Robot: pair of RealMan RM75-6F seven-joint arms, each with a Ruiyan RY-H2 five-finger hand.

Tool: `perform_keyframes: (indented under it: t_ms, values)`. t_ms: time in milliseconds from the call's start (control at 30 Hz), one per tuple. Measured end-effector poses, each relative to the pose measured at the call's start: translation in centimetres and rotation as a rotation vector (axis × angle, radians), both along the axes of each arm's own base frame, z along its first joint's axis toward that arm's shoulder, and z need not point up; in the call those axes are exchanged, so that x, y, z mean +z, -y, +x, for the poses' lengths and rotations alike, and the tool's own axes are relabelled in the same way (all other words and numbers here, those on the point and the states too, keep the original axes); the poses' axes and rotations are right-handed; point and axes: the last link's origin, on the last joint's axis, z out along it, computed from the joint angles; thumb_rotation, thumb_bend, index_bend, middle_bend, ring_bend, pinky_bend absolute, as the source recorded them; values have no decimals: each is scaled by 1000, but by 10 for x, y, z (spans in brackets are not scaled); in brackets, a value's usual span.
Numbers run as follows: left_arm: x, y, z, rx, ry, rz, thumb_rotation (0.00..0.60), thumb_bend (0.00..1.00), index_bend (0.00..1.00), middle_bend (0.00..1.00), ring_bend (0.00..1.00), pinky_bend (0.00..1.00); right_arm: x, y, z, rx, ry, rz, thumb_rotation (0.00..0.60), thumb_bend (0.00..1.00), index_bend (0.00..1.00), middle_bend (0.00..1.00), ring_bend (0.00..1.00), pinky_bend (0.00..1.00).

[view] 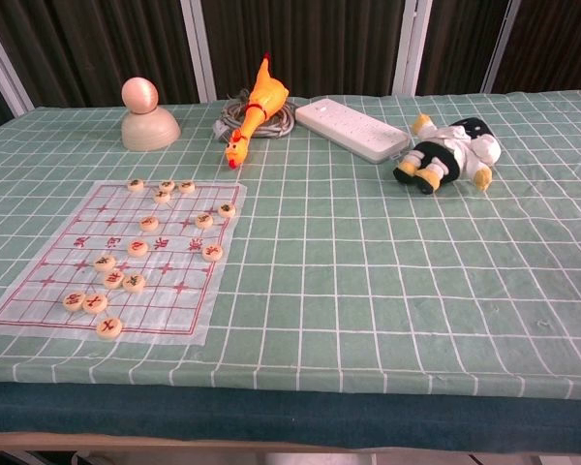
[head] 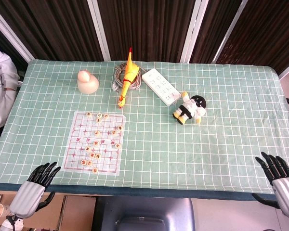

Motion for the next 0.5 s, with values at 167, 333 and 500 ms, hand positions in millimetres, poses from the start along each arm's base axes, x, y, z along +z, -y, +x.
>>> perform_keyframes:
  t_ms: [167, 333, 500]
  values:
    - [-3, -4, 0, -5, 6, -14, 600, 385, 0, 0, 0, 121, -2, 0, 0, 0, -3, 9, 600, 13, 0, 0, 0, 0]
    - [-10, -13, 1, -16, 50, -34, 600, 384, 0, 265, 393, 545, -4, 1, 2, 5, 1, 18, 600, 13, 0, 0, 0, 0]
    - [-28, -39, 3, -23, 86, -37, 600, 390, 124, 916, 996, 1000, -6, 2, 2, 3, -1, 25, 600, 13, 0, 0, 0, 0]
